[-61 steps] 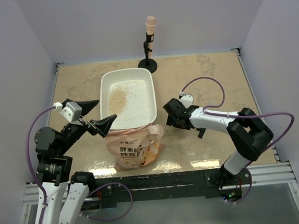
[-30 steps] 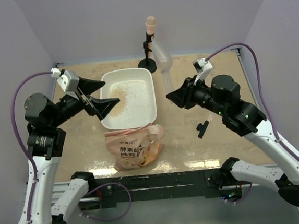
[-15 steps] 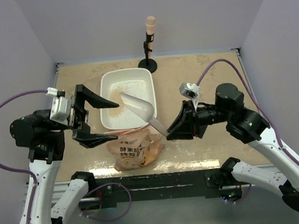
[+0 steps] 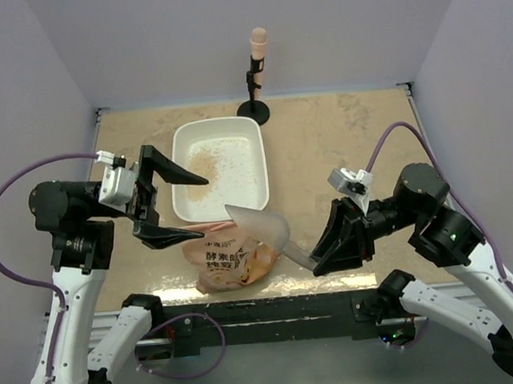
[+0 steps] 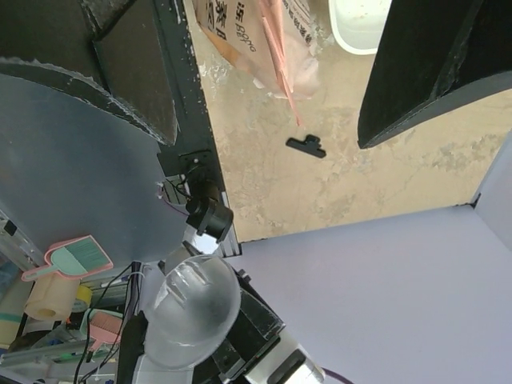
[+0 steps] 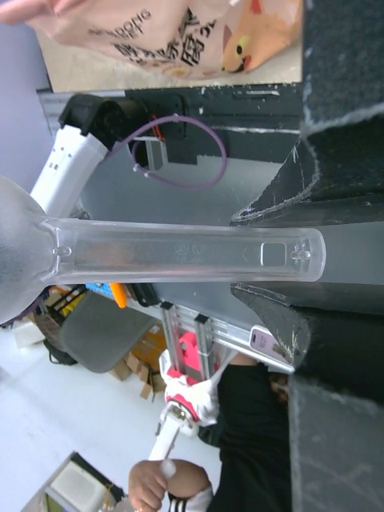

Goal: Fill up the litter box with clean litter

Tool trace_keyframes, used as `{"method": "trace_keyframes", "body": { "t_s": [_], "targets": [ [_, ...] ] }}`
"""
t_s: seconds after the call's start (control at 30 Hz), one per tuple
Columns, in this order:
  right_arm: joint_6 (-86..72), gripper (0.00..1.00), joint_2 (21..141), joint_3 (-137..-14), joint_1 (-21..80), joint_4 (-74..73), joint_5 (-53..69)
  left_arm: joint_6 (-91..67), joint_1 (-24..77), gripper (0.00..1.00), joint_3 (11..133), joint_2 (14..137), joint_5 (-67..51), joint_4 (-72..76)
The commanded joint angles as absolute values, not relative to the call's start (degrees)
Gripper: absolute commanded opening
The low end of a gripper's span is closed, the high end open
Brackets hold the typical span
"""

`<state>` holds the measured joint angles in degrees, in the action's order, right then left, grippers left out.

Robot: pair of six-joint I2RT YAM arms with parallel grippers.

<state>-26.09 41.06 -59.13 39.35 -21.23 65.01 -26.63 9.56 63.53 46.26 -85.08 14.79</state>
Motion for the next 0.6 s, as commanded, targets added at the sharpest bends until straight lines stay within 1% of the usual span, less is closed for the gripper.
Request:
{"method": "trace_keyframes", "body": {
  "t_s": [0.0,0.17,0.33,0.57],
  "targets": [
    [-29.1,0.00,40.1,-56.2,39.4,-18.5,68.1,-20.2,9.8,1.00,64.9,46.5,-87.1,14.5],
    [-34.4,0.00,42.7,-51.7,39.4,-10.0,68.3,-20.4,9.9,1.00,65.7,46.9,-87.7,15.4],
    [-34.7,0.00,47.4,-52.6,39.5,-6.2,68.8,-20.2,11.0,1.00,65.2,47.0,-88.7,15.5],
    [-34.8,0.00,52.4,-55.5,40.2,-4.4,69.1,-18.4,12.2,1.00,63.3,47.0,-88.9,15.5]
  ]
}}
